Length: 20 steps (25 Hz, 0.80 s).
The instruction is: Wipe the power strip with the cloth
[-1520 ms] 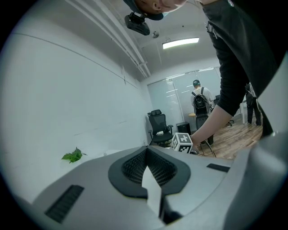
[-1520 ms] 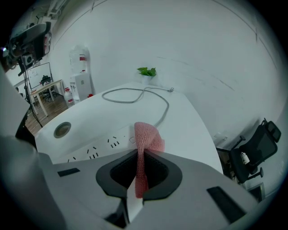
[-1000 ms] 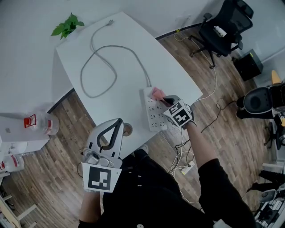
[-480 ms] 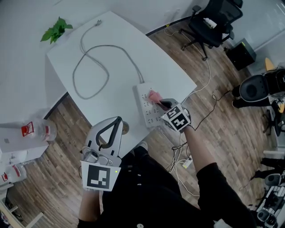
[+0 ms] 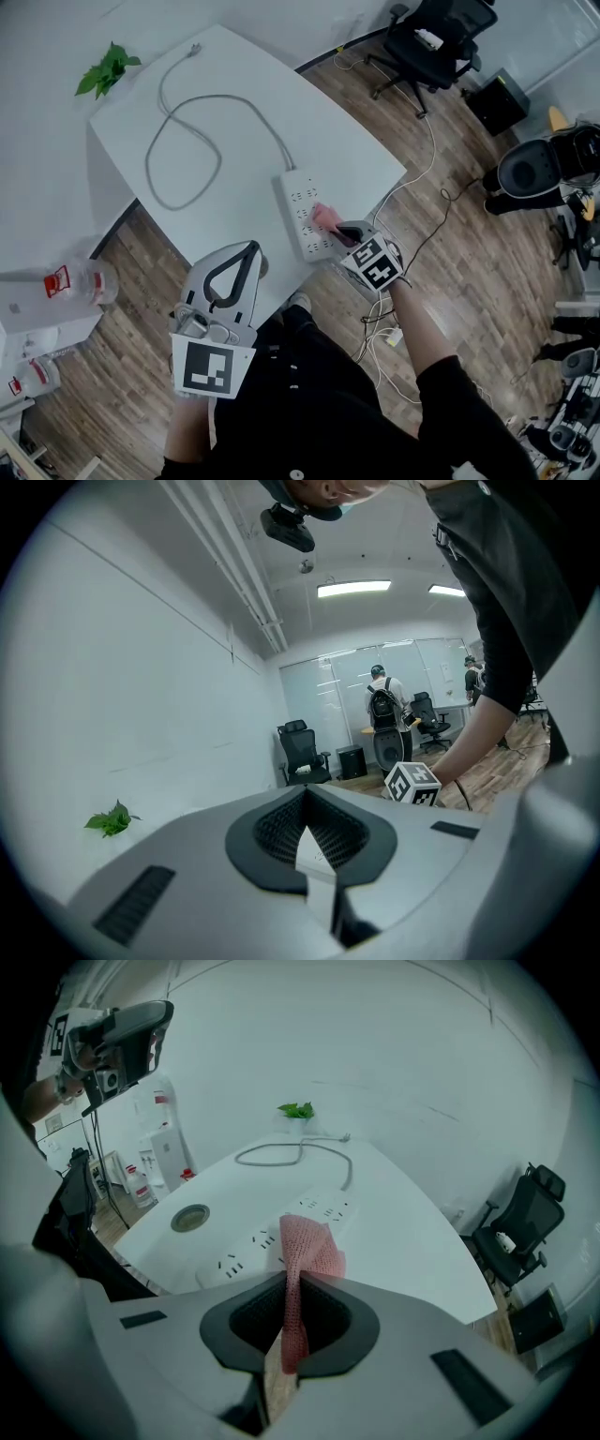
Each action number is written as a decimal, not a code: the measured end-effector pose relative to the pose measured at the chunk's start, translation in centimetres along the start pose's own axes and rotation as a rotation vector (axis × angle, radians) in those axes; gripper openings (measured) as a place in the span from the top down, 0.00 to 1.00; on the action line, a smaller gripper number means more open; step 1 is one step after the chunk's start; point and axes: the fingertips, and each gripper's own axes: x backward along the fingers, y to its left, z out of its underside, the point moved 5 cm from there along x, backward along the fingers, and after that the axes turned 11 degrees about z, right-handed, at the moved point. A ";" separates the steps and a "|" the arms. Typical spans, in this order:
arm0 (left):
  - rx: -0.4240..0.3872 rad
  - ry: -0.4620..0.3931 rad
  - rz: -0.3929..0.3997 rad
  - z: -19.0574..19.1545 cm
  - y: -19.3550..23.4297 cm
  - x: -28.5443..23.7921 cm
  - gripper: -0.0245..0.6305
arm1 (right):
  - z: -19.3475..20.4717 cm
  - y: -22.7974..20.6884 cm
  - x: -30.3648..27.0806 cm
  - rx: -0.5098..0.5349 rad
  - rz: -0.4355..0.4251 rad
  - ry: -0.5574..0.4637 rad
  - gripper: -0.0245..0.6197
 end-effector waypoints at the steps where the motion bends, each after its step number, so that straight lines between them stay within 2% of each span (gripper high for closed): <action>1: -0.004 -0.002 0.005 -0.1 -0.1 0.0 0.95 | 0.3 0.2 0.3 -0.004 0.000 0.002 0.89; 11: 0.011 -0.007 0.048 -0.1 -0.8 -0.7 0.95 | 2.3 2.4 2.4 -0.045 -0.005 0.008 0.89; 20: -0.006 -0.021 0.071 -0.7 -1.1 -1.3 0.95 | 2.5 2.9 3.0 -0.018 -0.012 0.015 0.89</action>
